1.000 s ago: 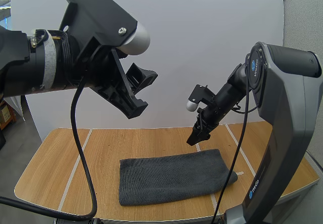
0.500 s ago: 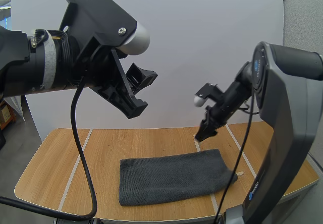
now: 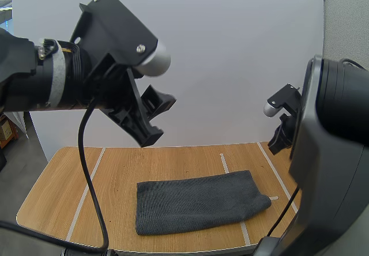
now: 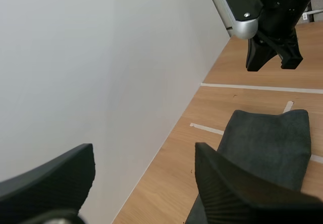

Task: Fold the towel

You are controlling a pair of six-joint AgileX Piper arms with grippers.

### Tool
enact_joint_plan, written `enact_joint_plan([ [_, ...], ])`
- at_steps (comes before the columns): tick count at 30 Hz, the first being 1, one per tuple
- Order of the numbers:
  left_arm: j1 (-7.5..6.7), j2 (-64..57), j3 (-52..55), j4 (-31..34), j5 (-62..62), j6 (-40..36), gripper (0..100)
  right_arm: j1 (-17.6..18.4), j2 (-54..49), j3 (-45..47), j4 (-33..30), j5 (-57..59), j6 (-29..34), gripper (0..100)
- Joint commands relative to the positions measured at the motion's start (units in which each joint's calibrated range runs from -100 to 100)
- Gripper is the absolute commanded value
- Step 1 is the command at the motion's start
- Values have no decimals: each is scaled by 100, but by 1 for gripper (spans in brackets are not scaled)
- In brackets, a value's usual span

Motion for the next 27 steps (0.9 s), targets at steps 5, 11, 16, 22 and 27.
enact_joint_plan([
  [5, -18, 994, 5, 430, 140, 341, 92, -311, -1252, 882, 577, 116, 21, 0],
  [11, -18, 1295, 5, 371, 140, 341, 92, -311, -1263, 882, 821, 116, 21, 0],
  [16, -18, 1464, 5, 288, 14, 330, 92, -311, -1263, 882, 809, 116, 21, 0],
  [22, -18, 1464, 5, 420, -614, 230, 92, -87, -1277, 882, 809, 116, 21, 0],
  [27, -10, 1754, 5, 578, -904, 219, 87, 564, -1277, 882, 809, 116, 21, 0],
])
